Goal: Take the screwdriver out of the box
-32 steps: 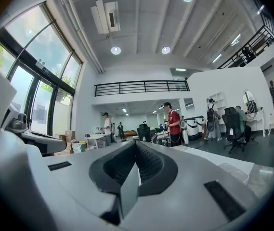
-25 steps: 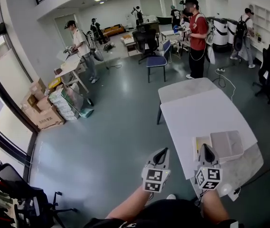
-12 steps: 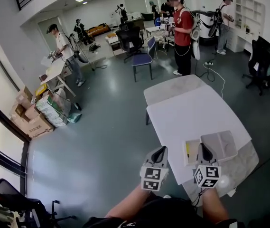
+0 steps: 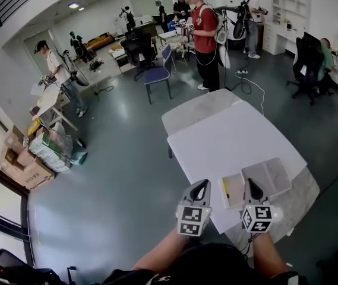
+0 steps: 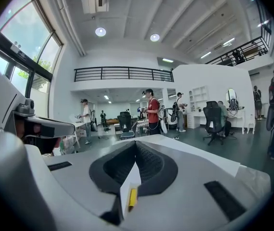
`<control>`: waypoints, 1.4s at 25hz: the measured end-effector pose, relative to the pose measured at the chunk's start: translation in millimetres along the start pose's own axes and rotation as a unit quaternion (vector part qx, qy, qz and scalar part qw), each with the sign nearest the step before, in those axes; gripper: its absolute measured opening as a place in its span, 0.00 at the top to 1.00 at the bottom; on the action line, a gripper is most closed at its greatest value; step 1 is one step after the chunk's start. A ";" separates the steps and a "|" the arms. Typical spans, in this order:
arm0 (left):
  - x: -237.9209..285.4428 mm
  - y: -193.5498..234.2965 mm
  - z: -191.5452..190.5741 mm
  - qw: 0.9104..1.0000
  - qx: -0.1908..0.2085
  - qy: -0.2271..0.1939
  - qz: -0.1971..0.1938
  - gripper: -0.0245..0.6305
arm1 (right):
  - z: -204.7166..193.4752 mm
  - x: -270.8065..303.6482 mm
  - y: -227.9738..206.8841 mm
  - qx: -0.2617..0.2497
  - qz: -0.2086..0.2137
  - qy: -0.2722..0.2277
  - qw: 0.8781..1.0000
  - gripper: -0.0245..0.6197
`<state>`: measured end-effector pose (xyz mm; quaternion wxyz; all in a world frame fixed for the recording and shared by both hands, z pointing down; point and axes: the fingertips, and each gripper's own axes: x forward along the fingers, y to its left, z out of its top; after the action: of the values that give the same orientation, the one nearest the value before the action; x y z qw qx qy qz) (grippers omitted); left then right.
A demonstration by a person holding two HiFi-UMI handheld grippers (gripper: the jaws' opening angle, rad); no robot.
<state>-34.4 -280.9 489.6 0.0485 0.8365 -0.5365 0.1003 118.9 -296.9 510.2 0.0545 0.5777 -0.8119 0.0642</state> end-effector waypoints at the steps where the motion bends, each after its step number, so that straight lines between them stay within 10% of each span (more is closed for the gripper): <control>1: 7.5 1.7 1.0 1.000 0.003 0.000 -0.007 0.95 | -1.3 4.4 -2.8 0.001 -0.006 0.002 1.000 0.94; 16: 84.2 3.3 10.4 0.996 0.008 0.006 -0.084 0.96 | -35.2 44.2 -21.1 -0.032 -0.046 0.064 0.996 0.94; 35: 79.9 38.8 -13.6 0.997 -0.029 0.034 -0.060 0.95 | -115.2 74.9 -4.8 -0.022 0.001 0.193 0.981 0.85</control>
<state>-38.9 -365.6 519.4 0.0967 0.8618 -0.4857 0.1098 100.6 -349.0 636.1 0.2226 0.5527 -0.7877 0.1567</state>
